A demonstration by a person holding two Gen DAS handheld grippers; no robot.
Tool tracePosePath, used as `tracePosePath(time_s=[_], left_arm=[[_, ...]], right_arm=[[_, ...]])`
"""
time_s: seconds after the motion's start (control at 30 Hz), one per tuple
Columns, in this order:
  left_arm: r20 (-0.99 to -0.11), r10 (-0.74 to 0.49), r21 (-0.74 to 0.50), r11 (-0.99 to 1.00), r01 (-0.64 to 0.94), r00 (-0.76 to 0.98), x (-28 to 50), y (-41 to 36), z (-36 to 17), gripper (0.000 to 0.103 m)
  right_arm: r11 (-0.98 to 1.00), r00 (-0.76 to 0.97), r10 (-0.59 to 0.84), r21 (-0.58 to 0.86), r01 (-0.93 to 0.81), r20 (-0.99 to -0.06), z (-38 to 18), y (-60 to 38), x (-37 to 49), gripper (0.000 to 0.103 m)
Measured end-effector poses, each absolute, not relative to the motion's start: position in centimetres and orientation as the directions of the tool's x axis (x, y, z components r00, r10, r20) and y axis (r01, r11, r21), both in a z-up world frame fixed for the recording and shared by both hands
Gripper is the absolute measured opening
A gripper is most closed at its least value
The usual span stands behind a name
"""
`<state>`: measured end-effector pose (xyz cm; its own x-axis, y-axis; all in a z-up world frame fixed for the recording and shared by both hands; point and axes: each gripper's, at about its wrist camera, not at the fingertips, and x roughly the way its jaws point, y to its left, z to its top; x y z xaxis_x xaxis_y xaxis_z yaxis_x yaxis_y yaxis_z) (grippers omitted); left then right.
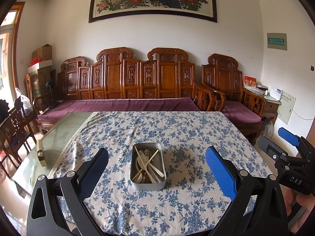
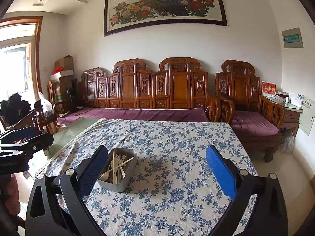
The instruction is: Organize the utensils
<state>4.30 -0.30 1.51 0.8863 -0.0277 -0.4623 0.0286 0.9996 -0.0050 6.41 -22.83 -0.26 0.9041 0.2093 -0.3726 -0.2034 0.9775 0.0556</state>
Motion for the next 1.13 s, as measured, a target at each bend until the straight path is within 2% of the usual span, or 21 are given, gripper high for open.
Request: tracePosePath(time_s=[1.13], left_arm=[[-0.465,-0.031,-0.01,1.0,0.029,0.885,4.42,-0.38,1.67,0.095]], right_arm=[[0.977,0.904,0.211,0.061,-0.203,-0.373,-0.28,-22.77,6.33,0.1]])
